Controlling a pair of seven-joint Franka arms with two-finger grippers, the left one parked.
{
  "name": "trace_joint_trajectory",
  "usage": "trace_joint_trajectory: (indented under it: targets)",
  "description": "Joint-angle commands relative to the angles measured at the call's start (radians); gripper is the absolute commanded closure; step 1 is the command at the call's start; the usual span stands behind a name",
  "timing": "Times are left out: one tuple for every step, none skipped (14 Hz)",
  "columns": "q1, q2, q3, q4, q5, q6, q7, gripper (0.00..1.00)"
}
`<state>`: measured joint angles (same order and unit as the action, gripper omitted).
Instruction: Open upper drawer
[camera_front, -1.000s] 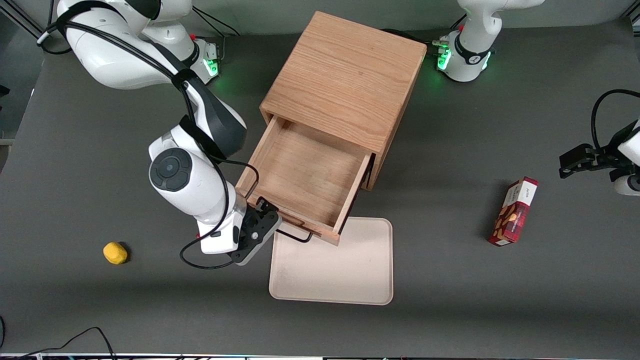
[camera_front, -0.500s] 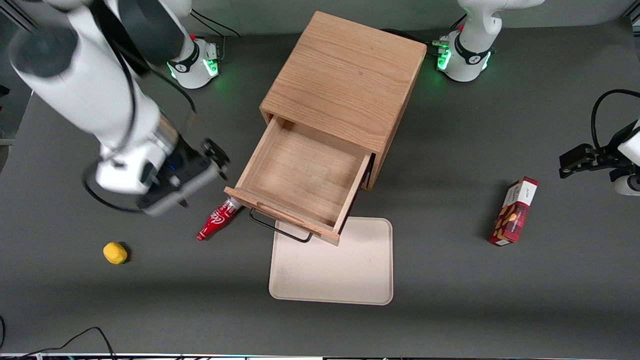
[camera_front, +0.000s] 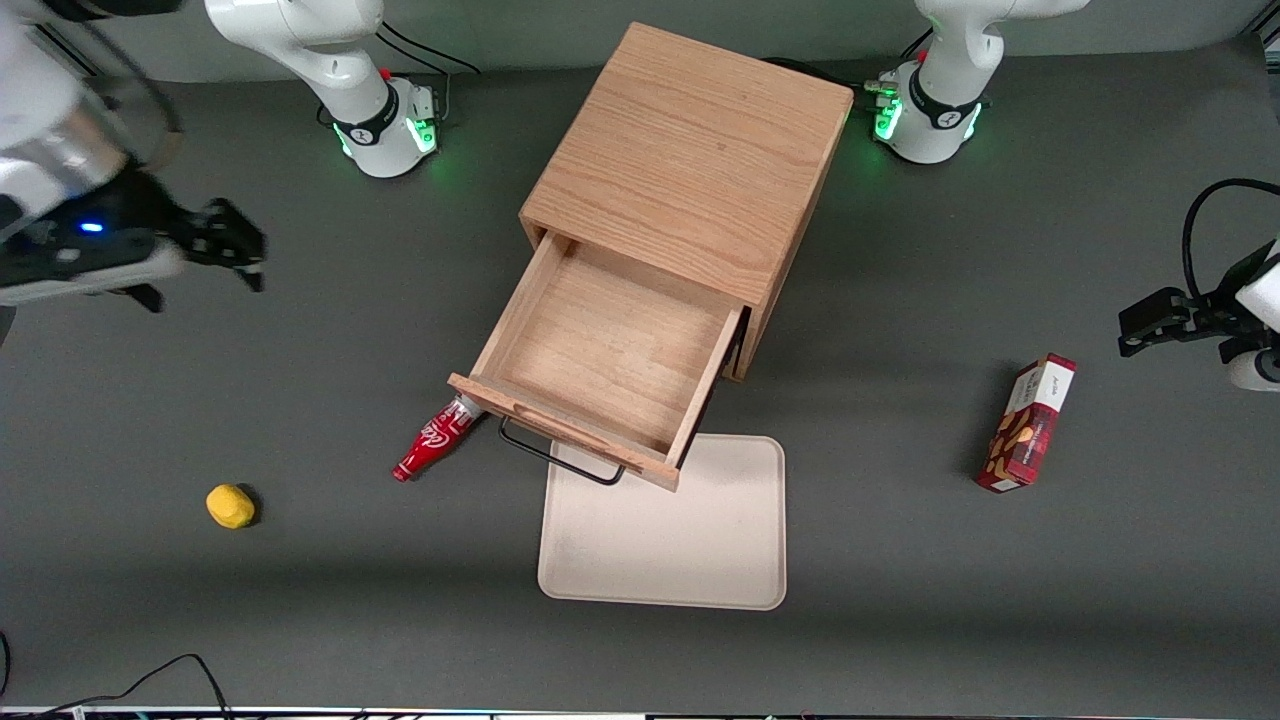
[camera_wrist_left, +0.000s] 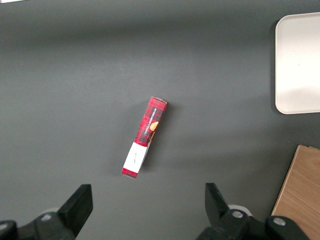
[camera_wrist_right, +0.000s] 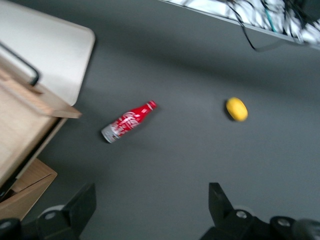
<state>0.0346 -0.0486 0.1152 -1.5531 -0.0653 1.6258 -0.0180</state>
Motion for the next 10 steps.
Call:
trace_joint_trajectory:
  targets:
    - [0.004, -0.184, -0.095, -0.212, 0.079, 0.078, 0.007, 0.00]
    - [0.002, -0.192, -0.132, -0.216, 0.090, 0.074, 0.007, 0.00]
    - [0.005, -0.189, -0.184, -0.206, 0.094, 0.071, 0.006, 0.00]
    - [0.007, -0.179, -0.216, -0.184, 0.091, 0.069, 0.001, 0.00]
    - [0.008, -0.159, -0.221, -0.158, 0.079, 0.069, 0.009, 0.00]
    - [0.008, -0.127, -0.226, -0.110, 0.067, 0.059, 0.007, 0.00]
    - [0.008, -0.103, -0.226, -0.075, 0.046, 0.034, 0.010, 0.00]
    - [0.008, -0.094, -0.226, -0.058, 0.029, 0.028, 0.016, 0.00]
    - [0.005, -0.089, -0.226, -0.058, 0.024, 0.028, 0.015, 0.00]
    - [0.004, -0.086, -0.227, -0.056, 0.024, 0.028, 0.013, 0.00]
